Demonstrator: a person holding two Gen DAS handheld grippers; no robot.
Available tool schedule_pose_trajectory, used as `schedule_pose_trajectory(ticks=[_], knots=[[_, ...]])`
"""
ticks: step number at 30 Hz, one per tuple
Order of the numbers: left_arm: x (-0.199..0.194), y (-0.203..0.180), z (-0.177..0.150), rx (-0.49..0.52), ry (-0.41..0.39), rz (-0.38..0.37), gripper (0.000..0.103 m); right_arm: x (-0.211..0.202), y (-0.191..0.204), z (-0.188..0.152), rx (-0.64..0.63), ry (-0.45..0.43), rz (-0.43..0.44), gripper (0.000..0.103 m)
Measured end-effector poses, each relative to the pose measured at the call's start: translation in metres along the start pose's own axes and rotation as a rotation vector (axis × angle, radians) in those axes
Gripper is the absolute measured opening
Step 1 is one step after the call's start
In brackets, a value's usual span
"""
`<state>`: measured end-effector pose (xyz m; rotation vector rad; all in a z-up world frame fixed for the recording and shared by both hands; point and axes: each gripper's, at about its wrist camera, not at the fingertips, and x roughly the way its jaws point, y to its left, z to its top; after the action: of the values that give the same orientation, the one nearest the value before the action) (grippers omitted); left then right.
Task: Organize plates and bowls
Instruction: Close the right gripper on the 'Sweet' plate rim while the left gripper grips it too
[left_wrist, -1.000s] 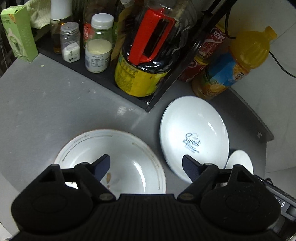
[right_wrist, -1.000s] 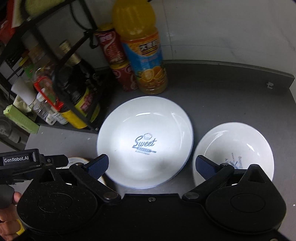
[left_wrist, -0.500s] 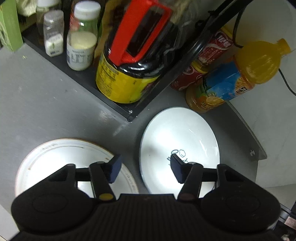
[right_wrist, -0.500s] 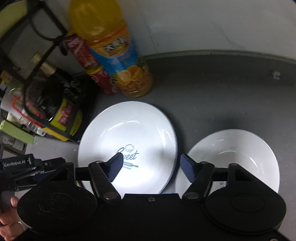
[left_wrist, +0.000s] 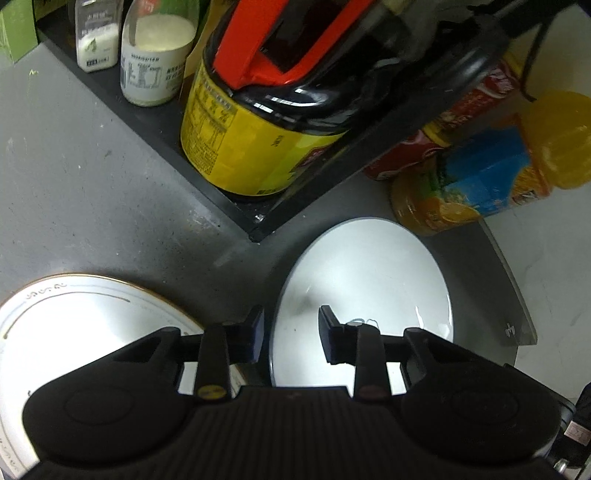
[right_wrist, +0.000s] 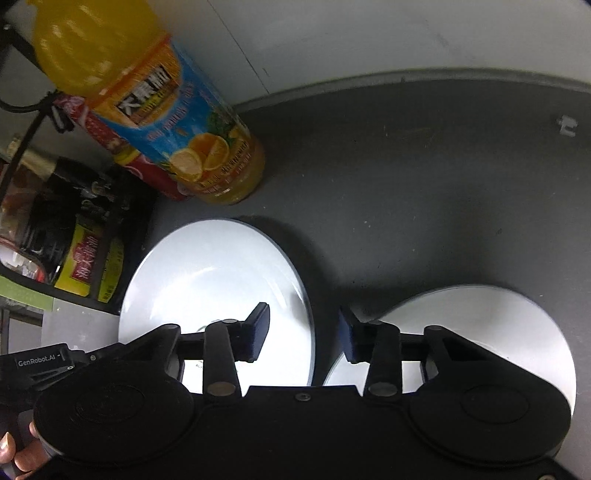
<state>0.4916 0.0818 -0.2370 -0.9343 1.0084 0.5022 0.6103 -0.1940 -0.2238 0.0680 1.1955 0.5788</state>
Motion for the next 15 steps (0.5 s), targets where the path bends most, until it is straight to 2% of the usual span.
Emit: schedule_pose_trajectory(ticks=[4,9,15], knots=[[0.006,0.007,0.002,-0.048,-0.006,-0.004,0.021,0.010,-0.008,0.001,0.055,0.037,0.038,0.036],[0.014,0.016,0.004,-0.089,0.004,-0.012,0.016,0.018,-0.008,0.001,0.055,0.062,0.039,0.029],[0.030,0.018,0.001,-0.127,0.062,-0.029,0.013,0.022,0.000,-0.001,0.036,0.070,0.028,0.028]])
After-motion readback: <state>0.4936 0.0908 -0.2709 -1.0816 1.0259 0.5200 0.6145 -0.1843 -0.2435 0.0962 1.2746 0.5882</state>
